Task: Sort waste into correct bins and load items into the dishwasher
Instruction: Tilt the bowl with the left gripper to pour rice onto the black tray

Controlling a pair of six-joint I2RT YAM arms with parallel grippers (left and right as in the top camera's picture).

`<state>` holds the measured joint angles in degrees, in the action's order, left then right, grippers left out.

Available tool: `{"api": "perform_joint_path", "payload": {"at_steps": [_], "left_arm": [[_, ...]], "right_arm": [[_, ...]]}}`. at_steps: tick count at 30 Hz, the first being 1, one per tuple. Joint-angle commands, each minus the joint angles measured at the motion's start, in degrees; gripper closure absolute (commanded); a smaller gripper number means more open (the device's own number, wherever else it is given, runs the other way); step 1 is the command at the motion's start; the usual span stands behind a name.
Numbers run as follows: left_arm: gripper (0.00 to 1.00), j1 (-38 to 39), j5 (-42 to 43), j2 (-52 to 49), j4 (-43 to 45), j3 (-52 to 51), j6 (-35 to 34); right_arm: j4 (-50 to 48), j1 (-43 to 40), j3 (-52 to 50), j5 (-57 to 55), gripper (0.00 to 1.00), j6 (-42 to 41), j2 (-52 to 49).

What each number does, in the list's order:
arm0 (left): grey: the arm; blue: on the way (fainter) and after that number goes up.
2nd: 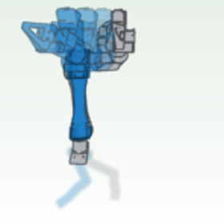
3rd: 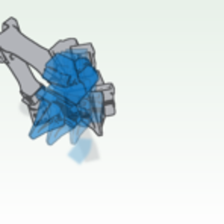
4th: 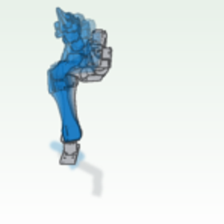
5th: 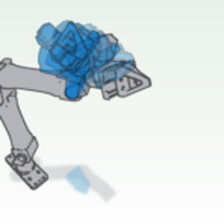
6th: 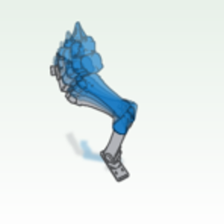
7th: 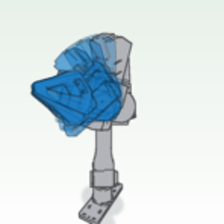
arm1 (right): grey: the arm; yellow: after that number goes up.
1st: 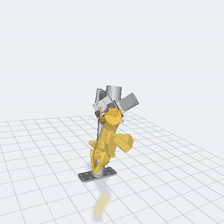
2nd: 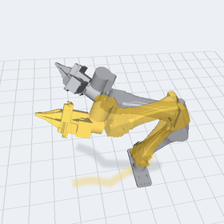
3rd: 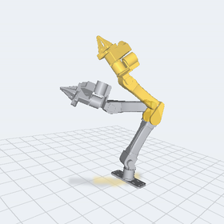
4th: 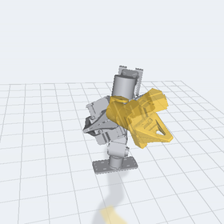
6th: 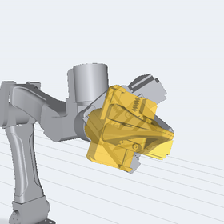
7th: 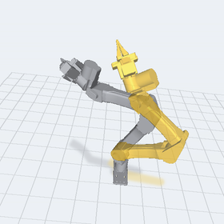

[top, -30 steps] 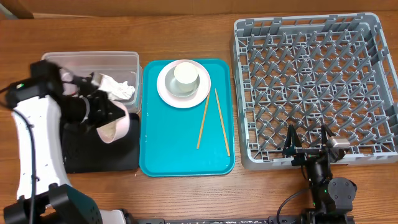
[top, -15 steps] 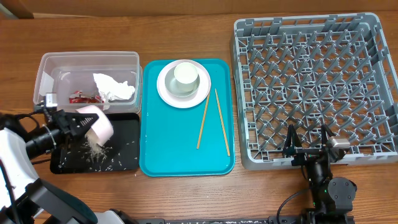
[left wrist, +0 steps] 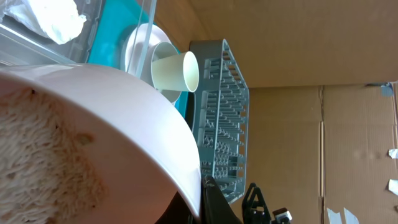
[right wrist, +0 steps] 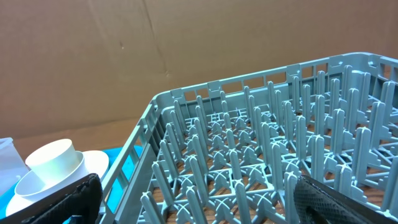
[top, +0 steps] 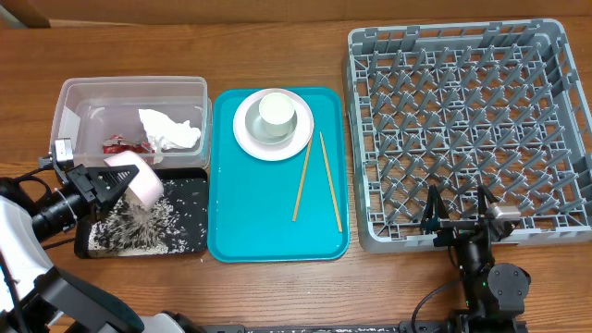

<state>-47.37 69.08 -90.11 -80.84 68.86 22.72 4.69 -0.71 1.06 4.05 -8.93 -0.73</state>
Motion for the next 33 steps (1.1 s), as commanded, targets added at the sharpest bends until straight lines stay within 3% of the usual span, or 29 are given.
{"api": "perform_joint_path", "payload": {"at_steps": [1,33], "left_arm": [[0.96,-0.24,2.56,1.36,-0.17,-0.28,1.73],[0.96,-0.26,5.64,1.36,-0.98,-0.31,1.73]], "right_arm": [[-0.26,-0.07,-0.61,-0.09,0.00,0.42,0.57],[-0.26,-0.04,-0.61,-0.09,0.00,0.39,0.57]]}}
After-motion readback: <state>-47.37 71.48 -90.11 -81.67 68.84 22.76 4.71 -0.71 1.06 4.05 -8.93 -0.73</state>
